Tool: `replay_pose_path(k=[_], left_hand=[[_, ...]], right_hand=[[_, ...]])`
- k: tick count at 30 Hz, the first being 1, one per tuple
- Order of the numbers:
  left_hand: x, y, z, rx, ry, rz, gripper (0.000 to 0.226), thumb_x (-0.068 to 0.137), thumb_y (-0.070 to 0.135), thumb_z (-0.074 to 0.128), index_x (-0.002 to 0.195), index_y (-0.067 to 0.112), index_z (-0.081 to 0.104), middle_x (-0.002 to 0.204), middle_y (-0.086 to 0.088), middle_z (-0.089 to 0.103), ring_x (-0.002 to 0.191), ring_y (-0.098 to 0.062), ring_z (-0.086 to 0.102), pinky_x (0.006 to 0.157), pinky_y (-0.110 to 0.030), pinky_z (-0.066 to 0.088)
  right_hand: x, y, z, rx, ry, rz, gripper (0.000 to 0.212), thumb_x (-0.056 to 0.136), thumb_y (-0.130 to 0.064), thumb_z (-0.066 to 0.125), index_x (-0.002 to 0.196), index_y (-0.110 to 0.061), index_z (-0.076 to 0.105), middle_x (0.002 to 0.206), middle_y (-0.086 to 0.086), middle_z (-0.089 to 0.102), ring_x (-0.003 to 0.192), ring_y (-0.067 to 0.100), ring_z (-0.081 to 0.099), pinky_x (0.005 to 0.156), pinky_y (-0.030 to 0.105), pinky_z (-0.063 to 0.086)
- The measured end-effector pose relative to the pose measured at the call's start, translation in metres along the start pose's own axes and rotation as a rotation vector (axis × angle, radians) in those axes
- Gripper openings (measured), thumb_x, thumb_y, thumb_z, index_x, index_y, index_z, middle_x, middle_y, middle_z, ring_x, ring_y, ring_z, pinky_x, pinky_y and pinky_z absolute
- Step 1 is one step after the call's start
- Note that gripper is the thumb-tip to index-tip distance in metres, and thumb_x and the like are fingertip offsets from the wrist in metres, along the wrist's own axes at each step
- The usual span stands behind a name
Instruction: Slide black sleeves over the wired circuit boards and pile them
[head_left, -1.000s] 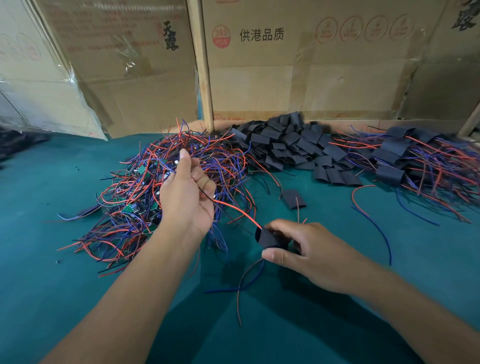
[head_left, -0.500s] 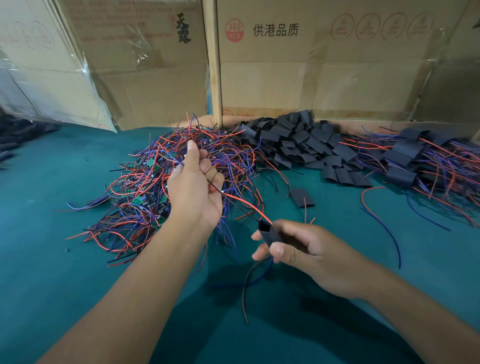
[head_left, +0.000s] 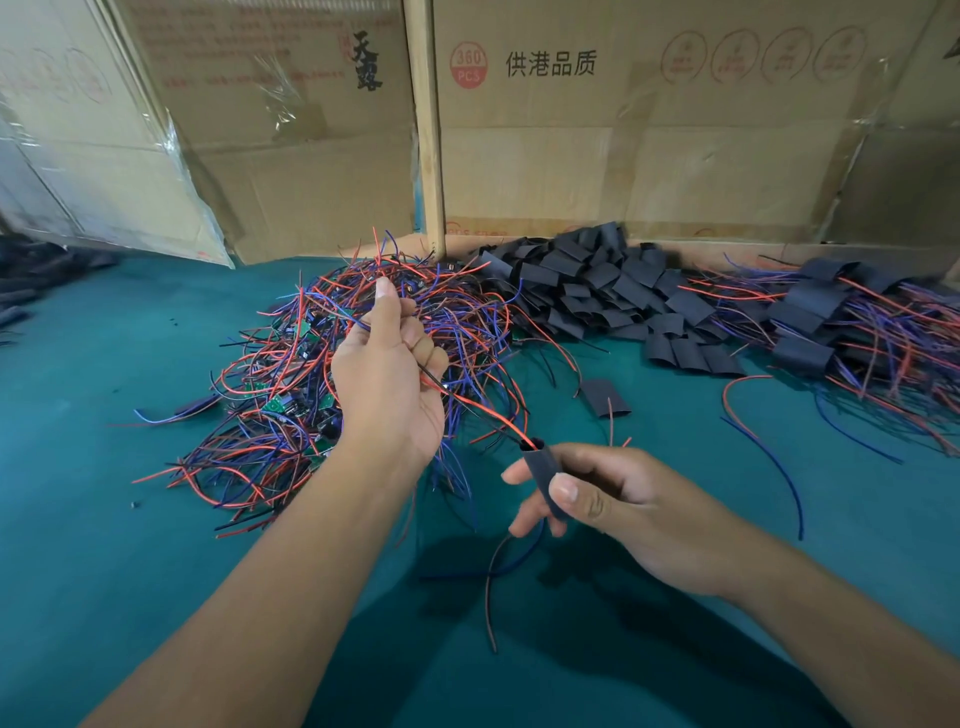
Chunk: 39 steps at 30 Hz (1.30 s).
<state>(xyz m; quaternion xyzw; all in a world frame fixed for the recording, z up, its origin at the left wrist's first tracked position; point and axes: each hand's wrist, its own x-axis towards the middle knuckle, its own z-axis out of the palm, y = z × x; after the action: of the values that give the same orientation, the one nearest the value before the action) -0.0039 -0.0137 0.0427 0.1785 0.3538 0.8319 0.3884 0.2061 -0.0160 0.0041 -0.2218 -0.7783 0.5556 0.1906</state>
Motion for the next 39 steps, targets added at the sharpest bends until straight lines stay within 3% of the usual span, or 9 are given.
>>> replay_pose_path(k=[7,11,17,19,22,24,30,35,39], left_hand=[[-0.015,-0.014,0.008,0.127,-0.044,0.047,0.032,0.104,0.031,0.052,0.077,0.014,0.050,0.055,0.005,0.032,0.043,-0.009,0.024,0.040,-0.021,0.028],[-0.026,-0.025,0.012,0.196,-0.093,-0.012,0.033,0.104,0.032,0.050,0.077,0.014,0.053,0.057,0.002,0.035,0.044,-0.011,0.026,0.042,-0.023,0.028],[-0.035,-0.034,0.013,0.257,-0.374,-0.145,0.038,0.102,0.018,0.031,0.099,0.004,0.066,0.070,-0.004,0.056,0.055,-0.014,0.040,0.055,-0.023,0.038],[-0.037,-0.037,0.011,0.349,-0.454,-0.063,0.035,0.106,0.017,0.036,0.105,0.004,0.068,0.078,-0.006,0.064,0.060,-0.015,0.049,0.058,-0.022,0.042],[-0.036,-0.040,0.007,0.475,-0.571,0.048,0.027,0.105,0.024,0.046,0.110,0.011,0.069,0.092,-0.005,0.073,0.070,-0.014,0.058,0.066,-0.022,0.047],[-0.036,-0.041,0.005,0.527,-0.609,0.089,0.023,0.101,0.029,0.051,0.108,0.016,0.068,0.098,-0.005,0.075,0.076,-0.013,0.062,0.070,-0.022,0.048],[-0.039,-0.041,0.006,0.437,-0.664,0.055,0.022,0.095,0.036,0.061,0.106,0.017,0.064,0.112,-0.008,0.074,0.101,-0.018,0.065,0.084,-0.038,0.046],[-0.042,-0.044,0.007,0.359,-0.644,0.028,0.017,0.083,0.030,0.073,0.098,0.022,0.076,0.090,0.002,0.069,0.082,-0.011,0.057,0.073,-0.021,0.048],[-0.042,-0.047,0.007,0.355,-0.632,0.077,0.015,0.079,0.021,0.079,0.093,0.019,0.076,0.090,0.000,0.070,0.081,-0.012,0.061,0.079,-0.020,0.050]], right_hand=[[0.002,0.001,0.002,-0.070,0.041,0.012,0.033,0.096,-0.043,0.049,0.115,-0.020,0.063,0.094,-0.005,0.075,0.076,0.006,0.056,0.077,0.017,0.046],[0.002,0.000,0.000,-0.162,0.115,0.033,0.037,0.091,-0.056,0.050,0.106,-0.026,0.064,0.093,-0.011,0.074,0.081,0.005,0.064,0.082,0.027,0.052],[0.000,-0.001,-0.015,-0.450,0.340,0.022,0.048,0.084,-0.074,0.042,0.090,-0.030,0.060,0.086,-0.007,0.072,0.078,0.014,0.064,0.075,0.035,0.050],[-0.001,0.000,-0.022,-0.536,0.426,0.009,0.050,0.082,-0.074,0.043,0.095,-0.028,0.060,0.084,-0.004,0.070,0.078,0.014,0.062,0.075,0.029,0.048],[-0.002,0.000,-0.031,-0.573,0.535,-0.038,0.035,0.086,-0.061,0.057,0.108,-0.034,0.059,0.084,-0.031,0.066,0.084,-0.011,0.059,0.075,0.007,0.041],[-0.004,0.000,-0.035,-0.619,0.571,-0.071,0.028,0.088,-0.056,0.062,0.106,-0.035,0.055,0.081,-0.042,0.060,0.082,-0.019,0.055,0.075,0.004,0.038],[-0.007,-0.008,-0.036,-0.662,0.645,-0.174,0.031,0.088,-0.055,0.061,0.108,-0.032,0.057,0.083,-0.019,0.065,0.079,0.006,0.058,0.074,0.025,0.044],[-0.007,-0.015,-0.037,-0.691,0.684,-0.245,0.033,0.087,-0.043,0.066,0.112,-0.022,0.063,0.095,-0.012,0.067,0.086,0.006,0.058,0.077,0.015,0.042],[-0.008,-0.017,-0.037,-0.722,0.672,-0.231,0.040,0.088,-0.043,0.064,0.118,-0.017,0.065,0.105,-0.006,0.067,0.094,0.009,0.059,0.083,0.021,0.043]])
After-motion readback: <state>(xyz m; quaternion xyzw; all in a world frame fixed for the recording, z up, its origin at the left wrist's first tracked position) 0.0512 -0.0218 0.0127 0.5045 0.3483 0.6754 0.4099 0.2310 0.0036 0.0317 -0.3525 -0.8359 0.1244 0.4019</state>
